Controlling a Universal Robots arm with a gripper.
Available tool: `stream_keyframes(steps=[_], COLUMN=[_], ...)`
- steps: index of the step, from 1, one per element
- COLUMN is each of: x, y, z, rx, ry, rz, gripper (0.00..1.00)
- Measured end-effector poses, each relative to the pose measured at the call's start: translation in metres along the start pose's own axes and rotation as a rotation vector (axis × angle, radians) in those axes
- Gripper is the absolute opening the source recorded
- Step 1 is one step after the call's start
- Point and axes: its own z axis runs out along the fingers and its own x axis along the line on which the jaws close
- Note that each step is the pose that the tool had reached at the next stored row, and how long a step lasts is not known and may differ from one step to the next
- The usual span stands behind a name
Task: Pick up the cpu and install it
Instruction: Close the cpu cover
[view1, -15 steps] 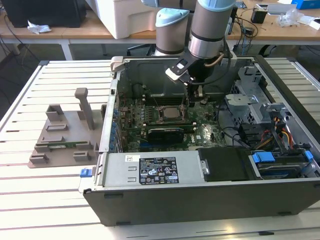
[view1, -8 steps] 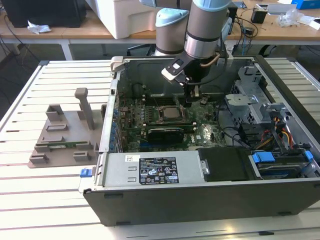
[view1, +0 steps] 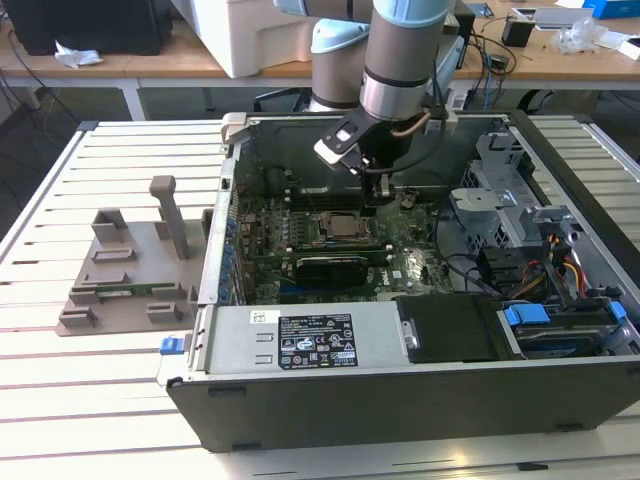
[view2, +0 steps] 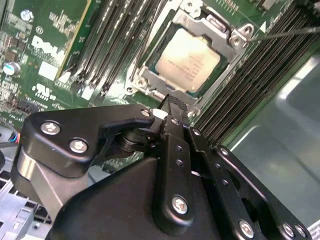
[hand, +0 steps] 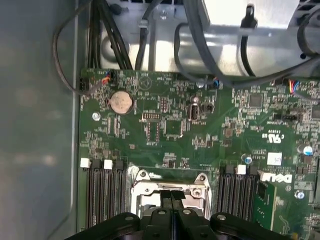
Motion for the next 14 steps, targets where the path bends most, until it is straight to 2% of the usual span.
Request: stream_keyframes(steps=[5,14], x=[0.0003,0.0006], y=[-0.0095,-0.0187], z=[0.0069,0.0126], rx=[-0.0001,-0.0001], ry=[0.0001,0.0001], rz=[0.0,0.0], gripper=[0.11,0.11])
